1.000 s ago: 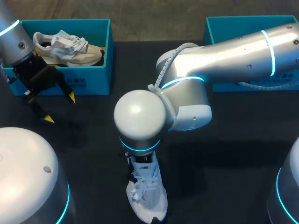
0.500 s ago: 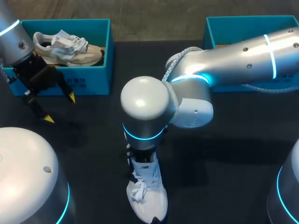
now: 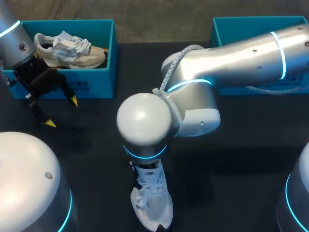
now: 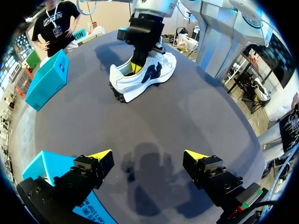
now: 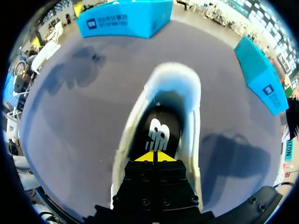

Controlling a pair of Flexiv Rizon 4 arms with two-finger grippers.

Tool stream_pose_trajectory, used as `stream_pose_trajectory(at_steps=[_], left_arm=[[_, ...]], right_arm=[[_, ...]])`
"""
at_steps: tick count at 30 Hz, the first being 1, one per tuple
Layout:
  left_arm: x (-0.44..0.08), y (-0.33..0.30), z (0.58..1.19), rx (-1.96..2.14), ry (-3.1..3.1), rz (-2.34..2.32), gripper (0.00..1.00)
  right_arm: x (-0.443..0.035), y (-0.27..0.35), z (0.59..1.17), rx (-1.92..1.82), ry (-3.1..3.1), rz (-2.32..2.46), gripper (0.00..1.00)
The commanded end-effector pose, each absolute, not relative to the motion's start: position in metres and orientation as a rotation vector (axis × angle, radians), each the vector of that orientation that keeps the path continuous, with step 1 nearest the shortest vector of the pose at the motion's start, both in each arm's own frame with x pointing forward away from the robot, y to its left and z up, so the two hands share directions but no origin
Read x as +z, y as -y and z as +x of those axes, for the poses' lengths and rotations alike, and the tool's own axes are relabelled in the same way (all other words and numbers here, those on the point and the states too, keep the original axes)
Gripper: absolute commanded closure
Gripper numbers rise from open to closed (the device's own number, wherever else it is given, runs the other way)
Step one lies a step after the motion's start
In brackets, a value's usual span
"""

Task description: Take the shoe out of the shoebox, open the shoe tongue, remove and reinsert the insole, then place the shoe into the shoebox

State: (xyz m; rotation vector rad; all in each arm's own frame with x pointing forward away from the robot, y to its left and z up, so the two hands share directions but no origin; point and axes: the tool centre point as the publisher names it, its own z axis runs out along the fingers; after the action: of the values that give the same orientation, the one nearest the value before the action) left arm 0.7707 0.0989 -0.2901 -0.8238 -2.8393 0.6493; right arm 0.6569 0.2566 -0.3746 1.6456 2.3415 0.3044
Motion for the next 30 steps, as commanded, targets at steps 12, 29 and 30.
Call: stream_pose_trajectory(at_steps=[12, 29, 30], left_arm=[[-0.290, -0.099, 0.770, 0.645, 2.839, -0.825, 0.00], [-0.290, -0.099, 0.770, 0.645, 2.839, -0.825, 0.00], [-0.290, -0.099, 0.770, 0.645, 2.839, -0.825, 0.00]], right_arm=[[-0.392, -0.258, 0.671, 0.217, -2.449, 1.661, 1.00], [-0.382, -0.255, 0.660, 0.193, -2.425, 1.695, 1.00], [-0.377, -0.255, 0.659, 0.183, -2.420, 1.695, 1.00]])
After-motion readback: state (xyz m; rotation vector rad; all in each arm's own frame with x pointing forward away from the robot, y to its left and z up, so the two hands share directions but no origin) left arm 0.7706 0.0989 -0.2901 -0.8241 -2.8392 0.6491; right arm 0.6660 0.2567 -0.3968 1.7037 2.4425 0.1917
